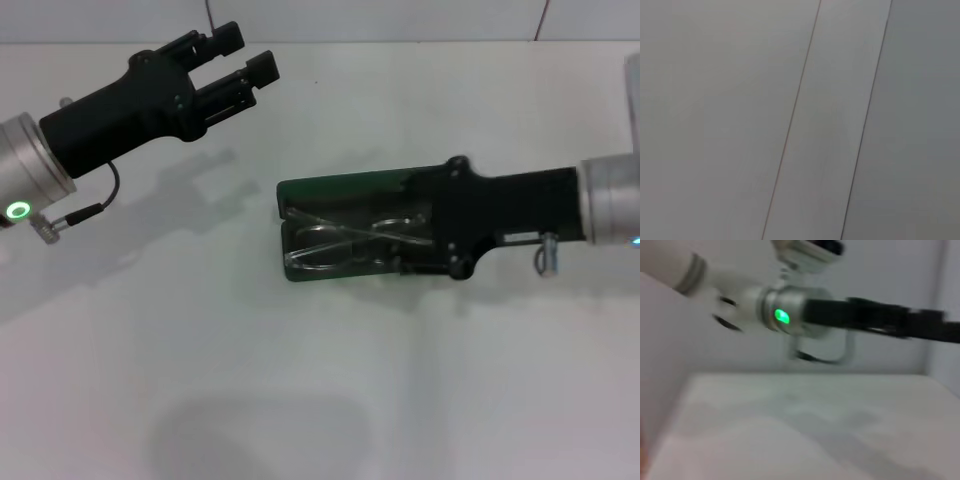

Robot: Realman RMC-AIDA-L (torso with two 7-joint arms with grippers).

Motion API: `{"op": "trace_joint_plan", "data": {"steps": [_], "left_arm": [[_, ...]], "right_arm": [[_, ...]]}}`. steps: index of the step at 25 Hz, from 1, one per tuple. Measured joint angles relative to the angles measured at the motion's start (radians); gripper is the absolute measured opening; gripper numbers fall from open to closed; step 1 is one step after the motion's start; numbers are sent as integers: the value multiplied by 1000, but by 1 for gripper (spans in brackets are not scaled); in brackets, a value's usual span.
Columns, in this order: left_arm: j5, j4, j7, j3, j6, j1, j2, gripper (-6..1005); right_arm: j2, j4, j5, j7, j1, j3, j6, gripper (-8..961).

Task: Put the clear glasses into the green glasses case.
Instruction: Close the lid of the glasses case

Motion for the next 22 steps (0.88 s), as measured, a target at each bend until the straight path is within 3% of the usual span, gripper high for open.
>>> {"op": "trace_joint_plan", "data": {"steps": [3,5,11,14,16,17,18,19,20,22], "left_arm": [[0,0,1,0,-1,-6,-2,697],[0,0,1,3,-7,-15,-6,696],[1,0,2,6,-11,-14,-10,696],[1,0,2,6,-11,-5,-10,696],[1,0,2,6,-10,4,-10,696],[2,0,2,6,-9,8,-9,696],[2,0,2,6,-8,13,-9,696],[2,0,2,6,-8,16,-8,697],[2,0,2,6,-7,18,-8,697],[2,0,9,6,-7,19,-9,697]], "right_arm": [[7,139,4,-39,103,-30,7,466],[10,189,48,-79,134,-97,41,466],[11,165,195,-136,147,-338,245,465],[8,122,184,-101,140,-373,314,465],[3,100,177,-82,130,-369,313,464],[-18,55,163,-46,104,-318,247,464],[-24,45,156,-39,97,-295,217,463],[-42,11,121,-19,64,-181,109,462],[-42,11,121,-19,64,-181,109,462],[-46,-17,66,-18,25,-74,33,461]]}}
